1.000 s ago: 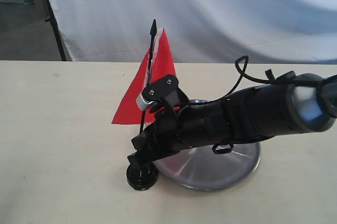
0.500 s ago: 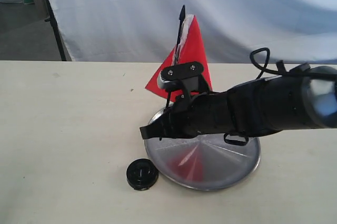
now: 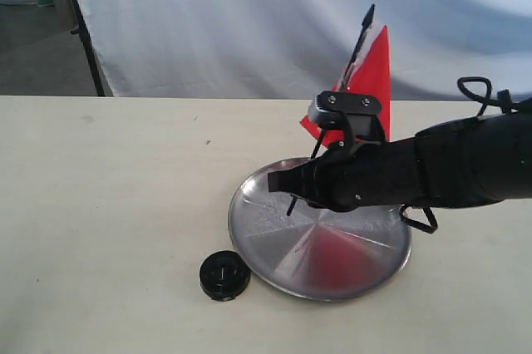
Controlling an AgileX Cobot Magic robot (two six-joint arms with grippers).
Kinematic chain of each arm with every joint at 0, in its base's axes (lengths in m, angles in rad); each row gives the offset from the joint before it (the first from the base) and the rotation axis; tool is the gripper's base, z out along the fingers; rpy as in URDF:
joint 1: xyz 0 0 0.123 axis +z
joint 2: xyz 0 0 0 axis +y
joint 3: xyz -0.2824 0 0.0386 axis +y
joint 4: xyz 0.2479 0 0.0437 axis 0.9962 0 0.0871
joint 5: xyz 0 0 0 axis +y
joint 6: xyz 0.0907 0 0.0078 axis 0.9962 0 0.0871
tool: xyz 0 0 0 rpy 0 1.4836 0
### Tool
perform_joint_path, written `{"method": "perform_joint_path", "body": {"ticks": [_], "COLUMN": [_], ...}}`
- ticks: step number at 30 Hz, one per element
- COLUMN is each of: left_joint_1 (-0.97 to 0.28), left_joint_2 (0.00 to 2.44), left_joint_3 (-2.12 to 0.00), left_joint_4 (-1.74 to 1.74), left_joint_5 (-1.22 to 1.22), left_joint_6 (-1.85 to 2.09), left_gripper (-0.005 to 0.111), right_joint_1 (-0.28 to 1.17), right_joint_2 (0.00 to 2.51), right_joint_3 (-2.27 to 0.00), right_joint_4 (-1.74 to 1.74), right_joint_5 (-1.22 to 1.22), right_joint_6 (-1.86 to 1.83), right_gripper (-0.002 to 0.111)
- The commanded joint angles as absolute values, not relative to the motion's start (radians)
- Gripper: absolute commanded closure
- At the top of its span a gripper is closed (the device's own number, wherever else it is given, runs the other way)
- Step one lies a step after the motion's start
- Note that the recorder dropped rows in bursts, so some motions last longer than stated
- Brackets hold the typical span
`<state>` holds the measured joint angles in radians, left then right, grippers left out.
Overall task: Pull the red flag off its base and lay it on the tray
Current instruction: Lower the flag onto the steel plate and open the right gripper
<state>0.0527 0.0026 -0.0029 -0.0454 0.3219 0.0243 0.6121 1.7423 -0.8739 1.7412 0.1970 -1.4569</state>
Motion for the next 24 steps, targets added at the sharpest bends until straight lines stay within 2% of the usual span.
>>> {"method": "perform_joint_path", "body": {"ticks": [1, 9, 22, 24], "left_joint_1": [0.055, 0.055, 0.055, 0.055], "left_joint_2": [0.000, 0.000, 0.000, 0.000], "left_joint_3": [0.000, 0.000, 0.000, 0.000], "left_joint_4": [-0.055, -0.055, -0.055, -0.055], "left_joint_5": [0.321, 0.321, 0.321, 0.321], "left_joint_6": [0.027, 0.027, 0.027, 0.027], "left_gripper": [0.107, 0.107, 0.107, 0.107], "right_joint_1": [0.543, 0.502, 0.502, 0.502], "right_joint_2": [1.738, 1.744, 1.885, 1.894], "right_joint_3": [-0.836, -0.828, -0.824, -0.826], "right_joint_4": [1.666, 1.318, 1.307, 1.307], "right_joint_5": [0.379, 0.447, 0.360, 0.356], "right_joint_6": [-1.350, -1.021, -0.995, -1.002], "right_gripper": [0.109, 0.109, 0.108, 0.098]}}
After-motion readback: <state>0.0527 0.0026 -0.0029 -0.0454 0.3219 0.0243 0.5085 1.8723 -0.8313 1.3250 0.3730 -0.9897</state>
